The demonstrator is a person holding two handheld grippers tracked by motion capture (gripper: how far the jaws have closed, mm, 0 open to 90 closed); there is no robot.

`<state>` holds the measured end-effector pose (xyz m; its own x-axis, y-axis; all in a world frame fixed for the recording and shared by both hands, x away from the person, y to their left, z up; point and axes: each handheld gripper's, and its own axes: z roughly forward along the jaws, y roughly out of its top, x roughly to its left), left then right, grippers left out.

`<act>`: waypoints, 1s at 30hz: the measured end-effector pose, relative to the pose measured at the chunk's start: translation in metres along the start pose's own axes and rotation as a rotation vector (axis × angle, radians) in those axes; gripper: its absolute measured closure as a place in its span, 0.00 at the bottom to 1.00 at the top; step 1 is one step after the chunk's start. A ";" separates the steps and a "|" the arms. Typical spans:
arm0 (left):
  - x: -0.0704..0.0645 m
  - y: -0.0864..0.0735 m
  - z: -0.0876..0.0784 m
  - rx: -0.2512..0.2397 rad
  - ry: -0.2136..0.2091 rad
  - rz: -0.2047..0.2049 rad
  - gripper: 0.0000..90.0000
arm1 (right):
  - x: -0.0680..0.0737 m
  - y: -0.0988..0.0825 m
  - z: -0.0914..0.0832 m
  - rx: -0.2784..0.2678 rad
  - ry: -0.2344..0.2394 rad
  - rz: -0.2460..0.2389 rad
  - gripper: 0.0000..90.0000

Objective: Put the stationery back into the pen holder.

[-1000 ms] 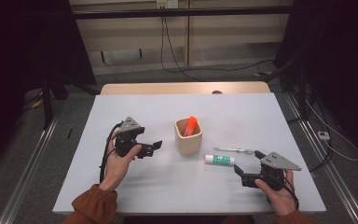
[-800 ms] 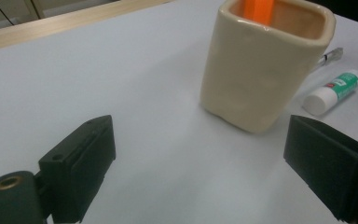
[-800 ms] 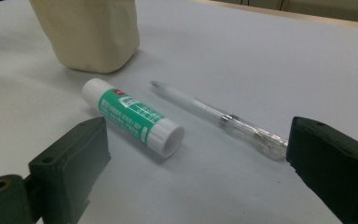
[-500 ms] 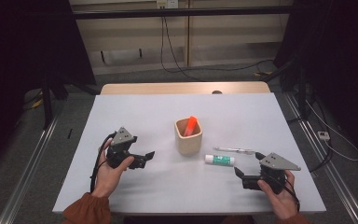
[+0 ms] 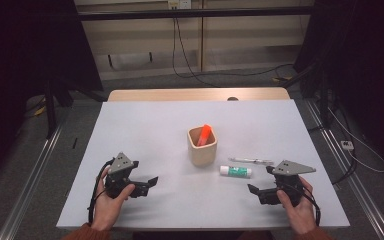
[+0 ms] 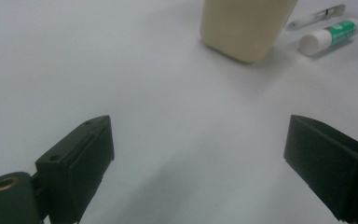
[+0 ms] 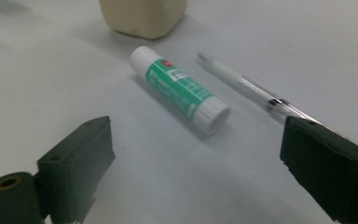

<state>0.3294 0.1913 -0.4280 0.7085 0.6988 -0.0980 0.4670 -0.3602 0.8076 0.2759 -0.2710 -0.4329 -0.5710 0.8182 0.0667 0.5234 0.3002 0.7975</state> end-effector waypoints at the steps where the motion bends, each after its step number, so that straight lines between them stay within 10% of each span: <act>1: -0.002 -0.003 -0.002 0.010 0.003 0.005 0.09 | 0.000 0.001 0.001 0.006 0.013 0.006 0.13; 11: -0.009 -0.009 -0.003 -0.011 -0.003 0.038 0.09 | -0.004 0.015 0.009 0.040 0.122 -0.035 0.11; 24: 0.000 -0.011 -0.008 -0.022 0.022 0.015 0.09 | 0.004 0.046 0.034 0.148 0.066 -0.191 0.08; 30: 0.000 -0.011 -0.008 -0.021 0.022 0.016 0.08 | 0.007 0.061 0.051 0.208 0.182 -0.237 0.12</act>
<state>0.3204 0.2003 -0.4320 0.7041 0.7065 -0.0720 0.4440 -0.3588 0.8211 0.3362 -0.2222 -0.4145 -0.7853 0.6189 0.0151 0.4697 0.5797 0.6658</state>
